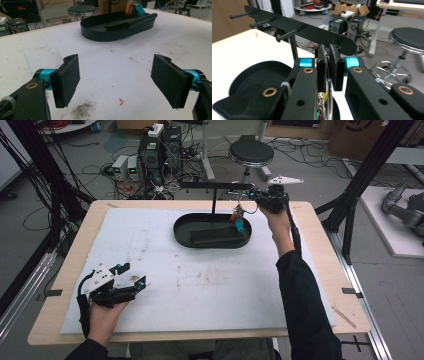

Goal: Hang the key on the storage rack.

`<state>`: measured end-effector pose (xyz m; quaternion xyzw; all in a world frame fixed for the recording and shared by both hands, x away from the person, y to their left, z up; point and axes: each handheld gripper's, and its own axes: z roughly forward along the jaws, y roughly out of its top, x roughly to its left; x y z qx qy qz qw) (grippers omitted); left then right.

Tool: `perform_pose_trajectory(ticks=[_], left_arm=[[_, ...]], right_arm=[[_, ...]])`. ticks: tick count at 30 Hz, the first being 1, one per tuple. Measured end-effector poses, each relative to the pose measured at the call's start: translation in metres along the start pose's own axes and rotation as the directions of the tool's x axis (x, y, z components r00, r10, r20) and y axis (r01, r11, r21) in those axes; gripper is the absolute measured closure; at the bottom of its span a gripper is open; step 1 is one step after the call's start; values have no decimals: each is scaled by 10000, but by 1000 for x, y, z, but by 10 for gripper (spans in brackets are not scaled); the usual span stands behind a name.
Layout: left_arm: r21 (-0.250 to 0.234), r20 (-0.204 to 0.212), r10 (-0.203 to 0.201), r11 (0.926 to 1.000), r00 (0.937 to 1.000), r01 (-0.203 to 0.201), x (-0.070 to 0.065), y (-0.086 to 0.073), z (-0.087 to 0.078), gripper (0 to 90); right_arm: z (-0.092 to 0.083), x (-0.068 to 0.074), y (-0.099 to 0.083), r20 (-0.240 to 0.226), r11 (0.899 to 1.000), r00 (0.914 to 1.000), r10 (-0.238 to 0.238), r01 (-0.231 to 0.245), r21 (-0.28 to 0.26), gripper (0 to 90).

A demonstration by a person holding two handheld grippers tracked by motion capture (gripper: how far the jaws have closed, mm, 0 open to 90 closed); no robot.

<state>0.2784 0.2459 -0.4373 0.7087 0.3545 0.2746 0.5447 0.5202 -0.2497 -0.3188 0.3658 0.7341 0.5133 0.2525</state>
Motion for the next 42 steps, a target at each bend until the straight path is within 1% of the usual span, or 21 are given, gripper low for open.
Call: perform_pose_trajectory(ticks=[5,8,10,12,15,18,19,20,21,24,25,26,27,28,30,31,33,36,37,39,42], left_arm=[[36,33,26,10000,10000,-26,0,0,1,232],[43,68,35,10000,10000,-35,-1,0,1,232],[35,74,12,10000,10000,-12,-1,0,1,232],[35,80,12,10000,10000,-13,-1,0,2,232],[38,99,35,10000,9999,-35,-1,0,3,232],[53,111,34,10000,9999,-35,-1,1,4,232],[46,141,40,10000,9999,-41,-1,1,4,232],[55,146,50,10000,9999,-51,-1,1,5,232],[45,169,65,10000,9998,-66,-1,1,6,232],[41,212,94,9999,9997,-95,-2,2,7,232],[51,224,110,9999,9997,-111,-2,3,8,232],[58,253,139,9999,9996,-140,-2,3,8,232],[67,245,141,9999,9996,-143,-2,3,8,232],[51,266,119,9999,9996,-120,-3,4,9,232],[22,291,159,9999,9995,-159,-3,5,10,232],[31,300,170,9998,9994,-171,-3,5,10,232],[33,333,181,9998,9993,-183,-4,5,12,232],[27,339,184,9998,9993,-185,-4,6,13,232],[23,334,184,9998,9993,-184,-4,6,13,232],[10,330,169,9999,9993,-170,-3,7,14,232],[15,294,182,9998,9994,-182,-2,8,15,232]], right_arm=[[-1,0,0,425,9999,9991,30,-34,99,814],[-2,1,0,1030,9995,9947,-62,31,305,786],[-3,-2,-1,1096,9993,9939,111,-151,354,745],[-6,-4,-1,1158,9989,9928,290,-329,320,724],[-10,-4,1,1189,9991,9924,303,-337,264,681],[-18,-3,4,1285,9994,9914,255,-285,215,592],[-22,-3,5,1233,9993,9920,287,-316,220,570],[-30,-2,7,1118,9988,9929,395,-424,237,513],[-30,-2,7,1118,9988,9929,395,-424,237,513],[-46,1,10,759,9985,9960,478,-495,212,476],[-52,2,11,641,9984,9967,506,-522,225,471],[-58,4,12,546,9987,9973,498,-505,110,473],[-65,6,11,541,9992,9978,379,-371,-157,476],[-72,9,10,494,9992,9985,246,-230,-317,481],[-82,12,8,361,9990,9990,259,-246,-369,481],[-90,13,5,204,9987,9993,297,-289,-410,478],[-101,16,1,100,9985,9994,319,-314,-449,470],[-117,20,-7,-39,9967,9995,299,-301,-758,447],[-123,20,-11,-46,9968,9994,332,-334,-720,432],[-132,22,-19,-65,9960,9996,278,-283,-850,431],[-143,24,-34,-105,9955,9994,341,-349,-880,412]])
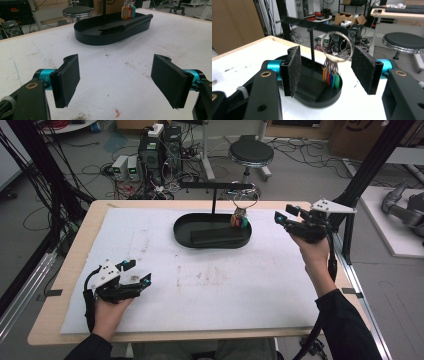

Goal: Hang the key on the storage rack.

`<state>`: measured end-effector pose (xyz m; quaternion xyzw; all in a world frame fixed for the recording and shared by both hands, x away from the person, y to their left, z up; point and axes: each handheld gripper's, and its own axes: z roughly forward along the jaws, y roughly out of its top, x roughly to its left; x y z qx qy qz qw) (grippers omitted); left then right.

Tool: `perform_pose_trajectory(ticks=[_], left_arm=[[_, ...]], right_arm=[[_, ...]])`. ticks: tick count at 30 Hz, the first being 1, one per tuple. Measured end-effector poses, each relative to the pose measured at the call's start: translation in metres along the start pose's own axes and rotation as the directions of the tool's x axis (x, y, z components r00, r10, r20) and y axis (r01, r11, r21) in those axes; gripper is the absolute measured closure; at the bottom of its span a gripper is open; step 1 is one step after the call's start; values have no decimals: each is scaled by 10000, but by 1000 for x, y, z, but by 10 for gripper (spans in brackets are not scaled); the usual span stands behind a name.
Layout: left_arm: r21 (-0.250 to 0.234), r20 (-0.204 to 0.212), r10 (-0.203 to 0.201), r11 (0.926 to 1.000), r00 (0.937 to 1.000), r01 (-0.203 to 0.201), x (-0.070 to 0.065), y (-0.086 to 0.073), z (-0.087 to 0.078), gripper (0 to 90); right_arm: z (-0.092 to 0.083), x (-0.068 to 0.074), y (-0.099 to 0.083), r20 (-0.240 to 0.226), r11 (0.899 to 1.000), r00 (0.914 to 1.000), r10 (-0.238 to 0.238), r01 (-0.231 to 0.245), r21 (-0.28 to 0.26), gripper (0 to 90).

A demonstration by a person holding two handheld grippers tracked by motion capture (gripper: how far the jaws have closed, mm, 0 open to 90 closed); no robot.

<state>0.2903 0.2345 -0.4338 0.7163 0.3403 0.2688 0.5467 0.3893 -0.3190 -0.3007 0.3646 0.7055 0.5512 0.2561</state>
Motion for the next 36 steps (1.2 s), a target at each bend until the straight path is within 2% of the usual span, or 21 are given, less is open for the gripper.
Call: perform_pose_trajectory(ticks=[10,13,20,27,30,36], left_arm=[[69,-25,79,9999,10000,-79,1,1,5,232],[101,-13,99,9999,10000,-98,0,2,7,232],[118,12,112,9999,9999,-112,1,3,12,232],[89,8,141,9999,9999,-141,0,2,11,232],[52,-24,168,9998,9999,-167,1,3,9,232],[85,-91,292,9995,9995,-291,-1,2,6,232]], right_arm=[[-28,3,-47,-123,9998,9997,193,-194,-47,380],[-32,3,-60,-225,9997,9995,227,-227,19,368],[-35,5,-89,-92,9984,9995,311,-306,469,338],[-30,7,-99,-85,9959,9997,249,-240,872,309],[-29,9,-103,64,9960,10000,58,-64,892,310],[-26,8,-107,123,9940,9999,72,-85,1086,304]])
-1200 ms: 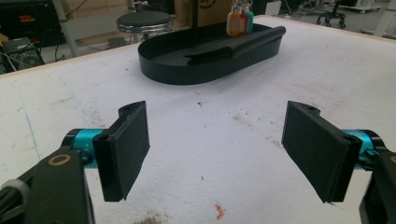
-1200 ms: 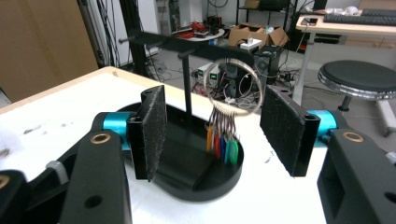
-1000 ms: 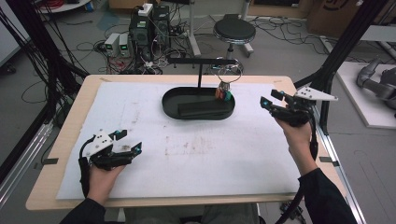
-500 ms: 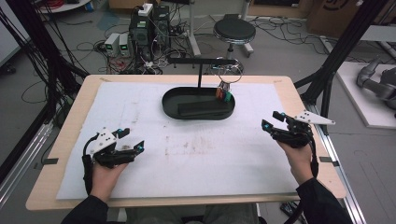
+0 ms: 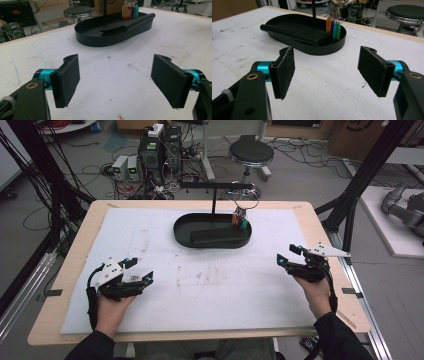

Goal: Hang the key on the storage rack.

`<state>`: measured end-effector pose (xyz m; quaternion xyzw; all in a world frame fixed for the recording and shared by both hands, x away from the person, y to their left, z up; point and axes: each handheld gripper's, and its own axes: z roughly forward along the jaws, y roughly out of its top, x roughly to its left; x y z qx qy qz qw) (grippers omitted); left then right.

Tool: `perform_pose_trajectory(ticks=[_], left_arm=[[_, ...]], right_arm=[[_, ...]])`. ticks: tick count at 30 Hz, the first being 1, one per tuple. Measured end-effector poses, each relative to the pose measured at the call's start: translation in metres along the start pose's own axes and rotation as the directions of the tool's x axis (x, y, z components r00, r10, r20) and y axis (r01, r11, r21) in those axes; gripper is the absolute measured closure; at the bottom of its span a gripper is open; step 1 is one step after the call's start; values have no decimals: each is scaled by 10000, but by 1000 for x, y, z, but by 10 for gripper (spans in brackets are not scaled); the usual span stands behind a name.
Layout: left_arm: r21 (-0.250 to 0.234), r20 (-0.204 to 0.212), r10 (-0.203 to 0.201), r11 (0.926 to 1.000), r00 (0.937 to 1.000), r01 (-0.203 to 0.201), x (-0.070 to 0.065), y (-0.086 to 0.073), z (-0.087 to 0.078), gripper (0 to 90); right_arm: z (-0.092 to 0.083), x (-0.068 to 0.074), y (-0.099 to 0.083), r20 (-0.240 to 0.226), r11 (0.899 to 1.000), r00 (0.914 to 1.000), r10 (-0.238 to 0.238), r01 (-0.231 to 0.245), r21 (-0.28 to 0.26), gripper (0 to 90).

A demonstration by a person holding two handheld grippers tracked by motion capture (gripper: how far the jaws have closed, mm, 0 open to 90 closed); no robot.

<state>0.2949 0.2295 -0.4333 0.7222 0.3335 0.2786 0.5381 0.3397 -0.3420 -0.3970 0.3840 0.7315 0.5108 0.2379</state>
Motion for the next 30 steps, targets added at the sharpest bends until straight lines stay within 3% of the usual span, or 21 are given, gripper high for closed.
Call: perform_pose_trajectory(ticks=[7,30], left_arm=[[94,-124,212,9997,9997,-211,-2,-1,-4,232],[257,-212,302,9992,9993,-296,-1,-3,-4,232]], right_arm=[[5,-1,-1,87,9999,9999,-50,49,149,291],[10,0,-3,11,9990,9997,-247,246,383,288]])
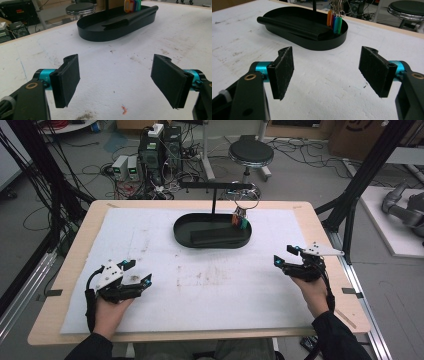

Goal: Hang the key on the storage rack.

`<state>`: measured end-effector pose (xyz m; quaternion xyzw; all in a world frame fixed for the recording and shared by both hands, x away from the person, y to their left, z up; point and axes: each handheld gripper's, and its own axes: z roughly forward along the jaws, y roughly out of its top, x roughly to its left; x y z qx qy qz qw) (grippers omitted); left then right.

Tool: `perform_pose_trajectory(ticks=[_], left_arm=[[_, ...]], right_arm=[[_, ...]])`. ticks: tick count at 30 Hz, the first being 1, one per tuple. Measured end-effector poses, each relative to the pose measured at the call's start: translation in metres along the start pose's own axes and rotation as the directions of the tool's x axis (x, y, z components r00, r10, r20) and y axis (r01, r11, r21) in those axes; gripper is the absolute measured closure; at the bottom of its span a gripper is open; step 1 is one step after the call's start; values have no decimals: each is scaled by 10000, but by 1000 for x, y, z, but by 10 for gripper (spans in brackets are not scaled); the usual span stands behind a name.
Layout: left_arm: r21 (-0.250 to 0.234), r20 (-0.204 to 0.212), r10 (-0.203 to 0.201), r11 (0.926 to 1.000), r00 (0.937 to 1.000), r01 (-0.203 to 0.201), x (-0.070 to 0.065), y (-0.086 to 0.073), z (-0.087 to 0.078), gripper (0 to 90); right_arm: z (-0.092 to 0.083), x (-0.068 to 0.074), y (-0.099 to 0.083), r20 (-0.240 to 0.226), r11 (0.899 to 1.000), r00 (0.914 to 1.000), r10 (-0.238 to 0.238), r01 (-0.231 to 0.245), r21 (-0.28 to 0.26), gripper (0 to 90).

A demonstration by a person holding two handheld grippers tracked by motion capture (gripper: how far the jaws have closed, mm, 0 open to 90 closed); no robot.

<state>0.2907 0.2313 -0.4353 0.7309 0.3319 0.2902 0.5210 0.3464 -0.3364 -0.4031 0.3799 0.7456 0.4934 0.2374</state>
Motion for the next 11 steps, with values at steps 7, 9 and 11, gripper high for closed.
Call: perform_pose_trajectory(ticks=[7,9,11], left_arm=[[-21,-6,48,10000,10000,-48,-1,2,0,232],[-5,30,57,10000,10000,-57,-1,2,2,232],[-6,48,50,10000,10000,-50,0,2,3,232]], right_arm=[[-2,2,0,16,10000,10000,-55,56,-59,288],[-2,1,0,19,10000,10000,-45,45,1,288],[-2,0,-1,57,10000,10000,-34,34,3,286]])
